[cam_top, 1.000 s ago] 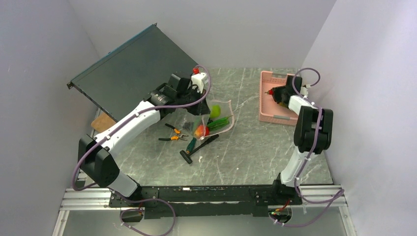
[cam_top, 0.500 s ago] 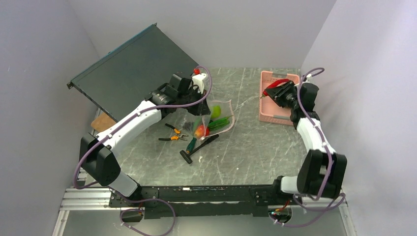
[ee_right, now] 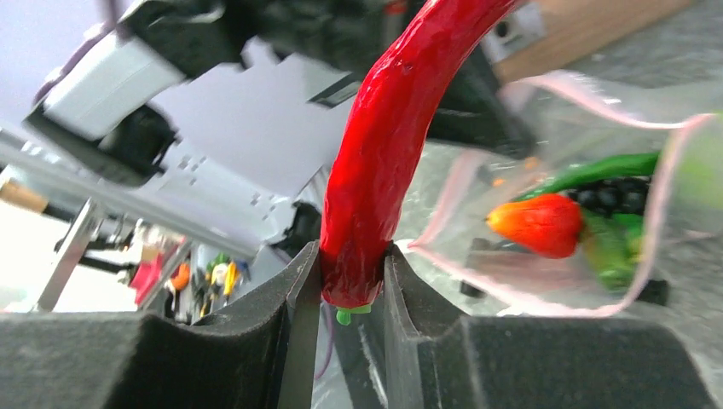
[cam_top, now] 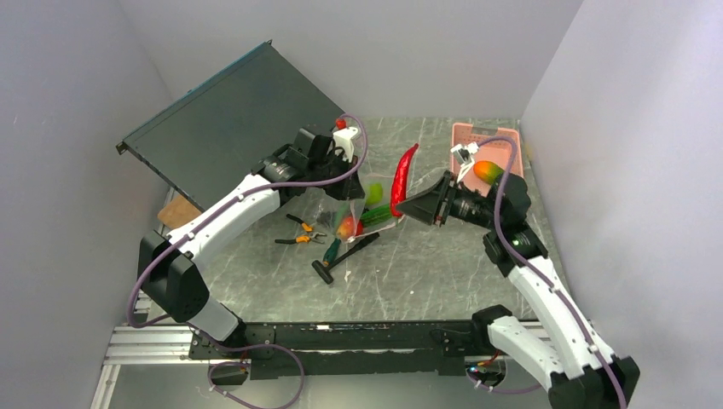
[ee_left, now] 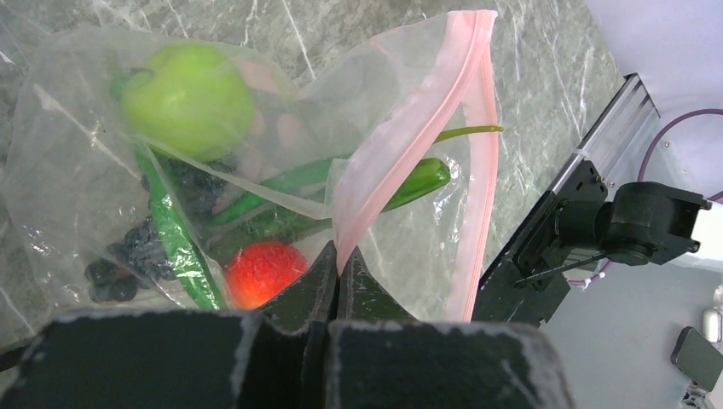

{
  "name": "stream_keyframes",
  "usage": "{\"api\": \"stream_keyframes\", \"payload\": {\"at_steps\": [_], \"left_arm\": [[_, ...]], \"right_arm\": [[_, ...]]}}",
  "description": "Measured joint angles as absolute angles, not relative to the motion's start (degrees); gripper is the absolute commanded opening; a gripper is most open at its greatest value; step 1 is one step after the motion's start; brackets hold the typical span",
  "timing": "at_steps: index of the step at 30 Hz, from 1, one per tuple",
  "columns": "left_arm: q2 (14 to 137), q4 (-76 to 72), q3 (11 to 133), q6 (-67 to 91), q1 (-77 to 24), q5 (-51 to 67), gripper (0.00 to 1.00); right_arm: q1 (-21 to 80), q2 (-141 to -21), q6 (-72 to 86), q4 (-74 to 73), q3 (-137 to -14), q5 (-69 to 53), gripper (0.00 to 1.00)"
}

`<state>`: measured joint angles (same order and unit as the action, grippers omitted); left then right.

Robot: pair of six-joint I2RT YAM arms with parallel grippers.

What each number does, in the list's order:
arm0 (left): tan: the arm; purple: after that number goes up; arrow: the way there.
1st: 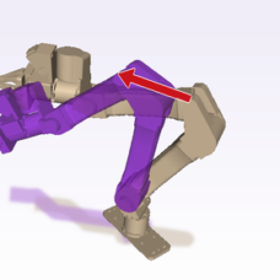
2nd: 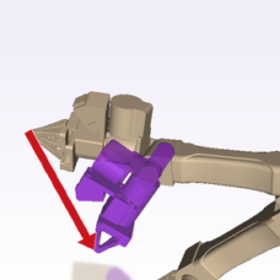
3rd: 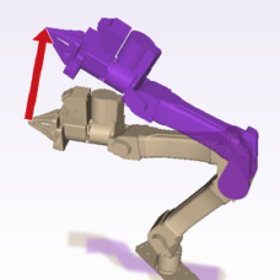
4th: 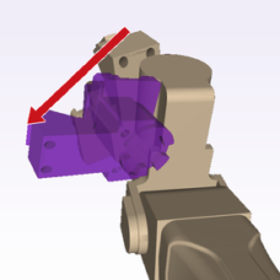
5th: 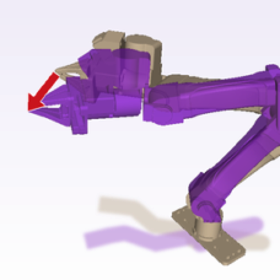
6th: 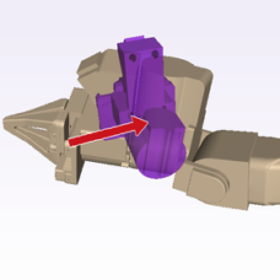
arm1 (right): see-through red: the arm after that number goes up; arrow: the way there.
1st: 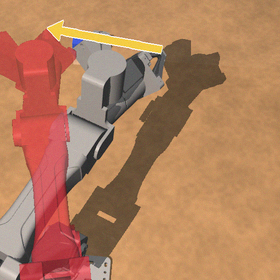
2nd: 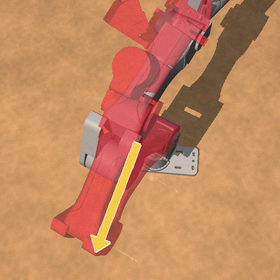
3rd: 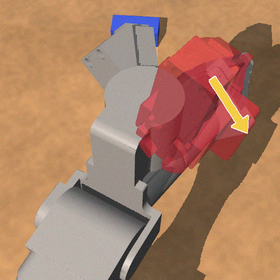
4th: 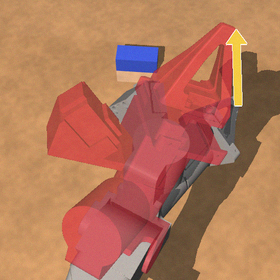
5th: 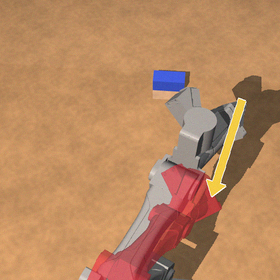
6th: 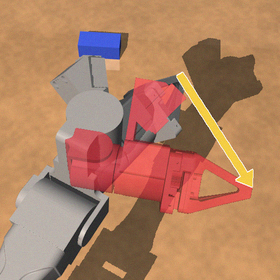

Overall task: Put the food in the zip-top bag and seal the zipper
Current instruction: Place the fake vegetable in the zipper food storage bag.

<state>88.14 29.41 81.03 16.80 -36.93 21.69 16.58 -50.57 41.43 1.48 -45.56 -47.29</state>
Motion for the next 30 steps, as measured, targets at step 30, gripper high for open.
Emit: {"api": "stream_keyframes", "payload": {"at_steps": [30], "left_arm": [[86.28, 29.39, 81.03, 15.94, -37.15, 18.09, 0.0]], "right_arm": [[24.23, -68.01, 56.47, -6.76, -47.13, -58.94, 0.03]]}}
